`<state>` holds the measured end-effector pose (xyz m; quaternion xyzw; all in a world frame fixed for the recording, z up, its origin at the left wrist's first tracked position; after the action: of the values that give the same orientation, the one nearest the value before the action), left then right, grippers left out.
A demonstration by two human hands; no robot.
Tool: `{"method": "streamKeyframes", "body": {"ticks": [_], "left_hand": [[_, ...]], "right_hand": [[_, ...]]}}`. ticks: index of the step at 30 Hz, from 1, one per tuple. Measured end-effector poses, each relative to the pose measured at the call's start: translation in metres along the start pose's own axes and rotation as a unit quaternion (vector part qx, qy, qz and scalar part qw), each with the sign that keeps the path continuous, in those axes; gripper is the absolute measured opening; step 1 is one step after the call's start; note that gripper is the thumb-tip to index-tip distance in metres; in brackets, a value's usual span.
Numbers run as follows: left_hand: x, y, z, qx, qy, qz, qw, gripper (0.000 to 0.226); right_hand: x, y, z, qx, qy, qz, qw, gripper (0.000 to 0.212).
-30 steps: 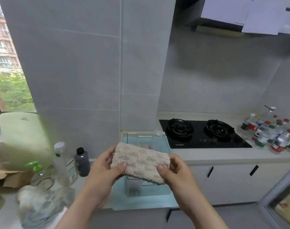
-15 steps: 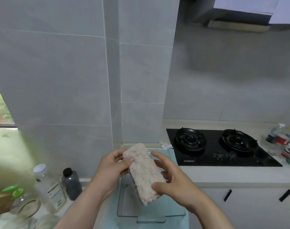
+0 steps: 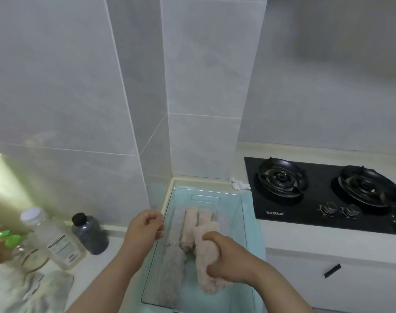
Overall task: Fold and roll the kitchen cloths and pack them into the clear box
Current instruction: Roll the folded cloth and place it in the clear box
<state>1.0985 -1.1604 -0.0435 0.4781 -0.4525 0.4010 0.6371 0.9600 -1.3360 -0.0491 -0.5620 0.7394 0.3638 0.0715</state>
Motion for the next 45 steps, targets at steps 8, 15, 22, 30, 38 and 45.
{"method": "streamKeyframes", "body": {"ticks": [8,15,22,30,38,45], "left_hand": [[-0.045,-0.014,-0.002,-0.085,-0.197,-0.023,0.976,0.022],[-0.040,-0.024,-0.009,-0.136,-0.148,-0.046,0.979,0.015],[-0.044,-0.029,-0.014,-0.166,-0.140,-0.066,0.974,0.015],[-0.046,-0.027,-0.014,-0.195,-0.113,-0.109,0.968,0.022],[-0.052,-0.019,-0.019,-0.211,-0.083,-0.148,0.963,0.042],[-0.055,-0.017,-0.020,-0.225,-0.075,-0.153,0.959,0.043]], "right_hand": [[0.017,-0.054,0.093,-0.115,0.109,0.053,0.986,0.074],[0.022,-0.097,0.129,-0.061,0.162,0.125,0.977,0.063],[0.015,-0.072,0.115,-0.091,-0.077,0.132,0.984,0.090],[0.039,-0.070,0.126,-0.078,-0.344,0.346,0.869,0.027],[0.009,-0.087,0.147,-0.120,-0.366,0.288,0.877,0.025],[0.014,-0.076,0.139,-0.103,-0.331,0.306,0.887,0.020]]}}
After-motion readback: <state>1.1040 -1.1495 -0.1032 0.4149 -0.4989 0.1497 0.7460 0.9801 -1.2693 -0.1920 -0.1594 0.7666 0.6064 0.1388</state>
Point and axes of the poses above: each hand's wrist, its own y-axis away from the middle knuckle, its own z-axis out of the palm, x = y × z, the point moved 9 cm from there along -y, towards the middle knuckle, and after that the axes turned 15 degrees about y, right-handed, at the moved point
